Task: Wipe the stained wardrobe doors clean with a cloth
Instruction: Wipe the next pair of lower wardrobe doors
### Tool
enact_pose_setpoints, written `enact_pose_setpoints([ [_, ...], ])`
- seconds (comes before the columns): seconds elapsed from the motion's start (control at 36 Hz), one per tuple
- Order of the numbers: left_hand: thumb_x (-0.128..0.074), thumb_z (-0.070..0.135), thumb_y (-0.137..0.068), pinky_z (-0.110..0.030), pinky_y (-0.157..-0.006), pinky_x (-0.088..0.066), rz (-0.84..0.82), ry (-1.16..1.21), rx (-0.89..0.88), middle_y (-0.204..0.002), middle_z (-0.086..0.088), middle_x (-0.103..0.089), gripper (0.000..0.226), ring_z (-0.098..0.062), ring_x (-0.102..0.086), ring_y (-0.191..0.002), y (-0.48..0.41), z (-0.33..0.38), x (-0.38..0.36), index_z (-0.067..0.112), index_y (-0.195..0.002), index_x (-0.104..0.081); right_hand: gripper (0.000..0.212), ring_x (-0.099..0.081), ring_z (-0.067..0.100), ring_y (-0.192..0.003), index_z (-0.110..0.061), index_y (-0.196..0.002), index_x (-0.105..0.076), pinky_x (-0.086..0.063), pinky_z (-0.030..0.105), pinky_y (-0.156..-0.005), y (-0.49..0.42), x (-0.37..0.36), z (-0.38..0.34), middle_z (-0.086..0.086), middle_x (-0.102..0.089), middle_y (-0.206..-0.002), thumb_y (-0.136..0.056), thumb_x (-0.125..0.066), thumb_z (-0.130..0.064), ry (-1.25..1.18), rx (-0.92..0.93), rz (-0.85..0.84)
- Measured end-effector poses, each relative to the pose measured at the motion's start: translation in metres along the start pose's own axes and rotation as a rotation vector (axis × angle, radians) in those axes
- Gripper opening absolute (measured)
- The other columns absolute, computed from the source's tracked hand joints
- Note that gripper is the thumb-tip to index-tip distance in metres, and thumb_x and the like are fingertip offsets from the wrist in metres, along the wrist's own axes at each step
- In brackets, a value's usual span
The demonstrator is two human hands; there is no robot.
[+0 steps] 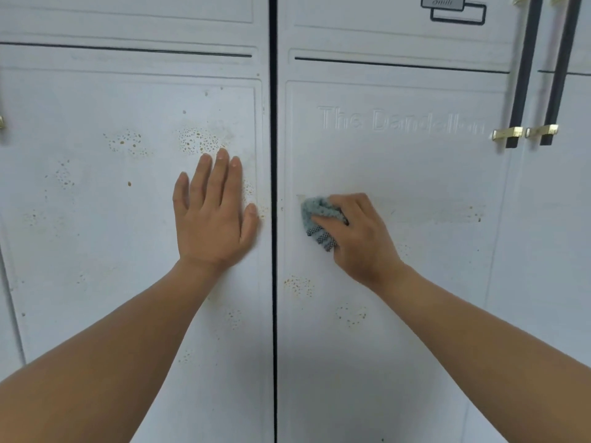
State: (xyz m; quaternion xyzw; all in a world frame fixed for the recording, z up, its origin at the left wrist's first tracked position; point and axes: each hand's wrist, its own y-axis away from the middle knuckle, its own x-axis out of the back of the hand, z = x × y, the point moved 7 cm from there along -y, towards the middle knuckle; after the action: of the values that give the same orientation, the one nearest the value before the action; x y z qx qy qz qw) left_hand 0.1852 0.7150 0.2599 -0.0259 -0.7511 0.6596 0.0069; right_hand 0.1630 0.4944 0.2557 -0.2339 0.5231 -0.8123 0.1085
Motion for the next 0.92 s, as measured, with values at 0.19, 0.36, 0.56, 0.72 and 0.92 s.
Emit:
enact_pose_setpoints([
  [0.19,-0.038,0.041,-0.101,-0.056,-0.125,-0.022,-0.001,-0.003,0.003,-0.168,-0.01,-0.033,0.068,-0.028,-0.024,-0.158,0.0,0.0,0.001,0.011,-0.162,-0.035,0.036,-0.055,0.036,-0.099,-0.006,-0.111,-0.073,-0.057,0.043,-0.073,-0.016,0.009,0.012,0.017,-0.062,-0.112,-0.078,-0.061,0.001,-0.03,-0.165,0.051],
  [0.36,-0.04,0.041,-0.1,-0.056,-0.125,-0.021,-0.014,0.024,0.009,-0.168,-0.01,-0.033,0.069,-0.03,-0.024,-0.158,0.0,-0.001,-0.001,0.011,-0.162,-0.034,0.036,-0.055,0.031,-0.098,-0.008,-0.11,-0.074,-0.056,0.038,-0.078,0.013,-0.008,-0.016,0.015,-0.064,-0.11,-0.083,-0.049,-0.011,-0.085,0.014,-0.065],
  [0.56,-0.042,0.039,-0.1,-0.055,-0.126,-0.02,-0.034,0.02,0.022,-0.169,-0.009,-0.031,0.069,-0.028,-0.023,-0.159,-0.001,-0.001,0.001,0.012,-0.162,-0.033,0.036,-0.053,0.03,-0.101,-0.008,-0.113,-0.073,-0.057,0.039,-0.077,0.021,-0.008,-0.014,0.014,-0.063,-0.114,-0.081,-0.057,-0.006,-0.08,-0.091,-0.04],
  [0.72,-0.04,0.039,-0.099,-0.056,-0.126,-0.018,-0.069,0.032,0.042,-0.17,-0.009,-0.029,0.07,-0.028,-0.021,-0.159,0.0,0.0,0.001,0.012,-0.163,-0.032,0.034,-0.055,0.026,-0.098,-0.01,-0.113,-0.073,-0.056,0.035,-0.077,0.029,-0.014,-0.022,0.011,-0.065,-0.112,-0.078,-0.071,-0.007,-0.119,0.0,-0.13],
  [0.92,-0.042,0.038,-0.099,-0.055,-0.126,-0.019,-0.054,0.036,0.038,-0.169,-0.009,-0.03,0.07,-0.029,-0.023,-0.158,0.0,0.0,0.002,0.012,-0.162,-0.033,0.044,-0.054,0.026,-0.098,-0.014,-0.117,-0.071,-0.056,0.038,-0.074,0.046,-0.026,-0.032,0.008,-0.063,-0.113,-0.076,-0.074,0.001,-0.151,0.159,-0.248],
])
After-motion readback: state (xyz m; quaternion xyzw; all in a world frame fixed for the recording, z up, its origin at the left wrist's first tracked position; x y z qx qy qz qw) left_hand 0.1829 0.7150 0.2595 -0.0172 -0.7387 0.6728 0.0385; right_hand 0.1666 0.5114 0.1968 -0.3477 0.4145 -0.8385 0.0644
